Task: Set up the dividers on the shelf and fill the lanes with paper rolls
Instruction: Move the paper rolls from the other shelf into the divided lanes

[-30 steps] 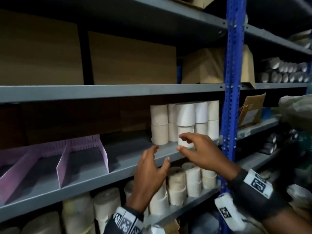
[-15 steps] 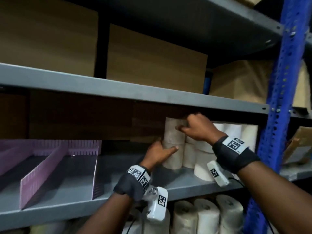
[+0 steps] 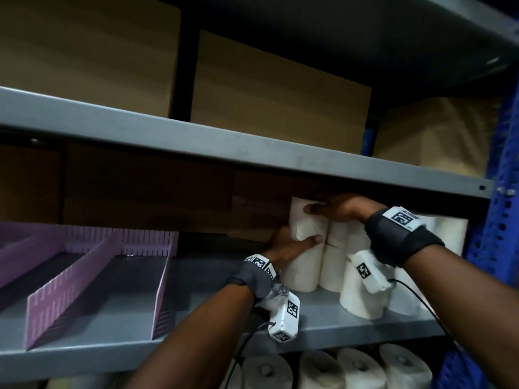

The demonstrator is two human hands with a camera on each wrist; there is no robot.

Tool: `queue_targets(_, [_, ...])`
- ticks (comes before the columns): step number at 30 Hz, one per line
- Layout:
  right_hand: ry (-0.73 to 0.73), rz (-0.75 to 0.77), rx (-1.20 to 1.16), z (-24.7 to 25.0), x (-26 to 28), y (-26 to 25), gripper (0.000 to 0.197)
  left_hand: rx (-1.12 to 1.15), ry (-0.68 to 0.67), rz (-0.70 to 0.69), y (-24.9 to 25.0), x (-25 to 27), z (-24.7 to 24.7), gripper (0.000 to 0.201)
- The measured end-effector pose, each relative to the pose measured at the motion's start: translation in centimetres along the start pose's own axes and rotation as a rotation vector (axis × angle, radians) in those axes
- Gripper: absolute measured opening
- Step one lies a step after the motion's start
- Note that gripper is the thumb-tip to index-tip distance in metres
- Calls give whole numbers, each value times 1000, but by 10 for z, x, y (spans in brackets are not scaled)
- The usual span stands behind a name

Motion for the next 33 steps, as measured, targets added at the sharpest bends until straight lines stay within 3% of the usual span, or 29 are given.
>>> queue_targets(7, [223, 197, -395, 16, 47, -9, 53, 65, 18, -143, 20, 29, 14, 59])
queue_targets(11, [371, 329, -440, 15, 85, -30, 33, -74, 167, -184, 28, 83, 24, 63])
queue_targets(13, [421, 389, -468, 9, 106, -40, 40, -92, 224, -202, 29, 118, 25, 62])
queue_targets(15, [388, 406, -557, 1, 128, -51, 57, -34, 216, -233, 29, 153, 22, 57])
queue_targets(17, [319, 435, -646, -8, 150, -63, 62, 64, 188, -262, 28, 187, 17, 56])
queue_targets(20, [214, 485, -708, -14, 179, -81, 59, 162, 201, -255, 28, 234, 16, 60])
queue_targets(28, [-27, 634, -771, -36, 262, -147, 52, 153, 261, -257, 33, 370, 26, 56])
queue_targets(33, [-137, 690, -821, -52, 305, -196, 55, 21, 304, -190, 40, 448, 50, 60])
Point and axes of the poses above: each hand's wrist, its own x-axis away from the middle knuckle, its own z-axis out of the back of the hand, y = z × x, the point moved 5 cm from there along -x, towards the middle knuckle, and after that the axes turned 7 degrees about -y, right-handed, at the moved point
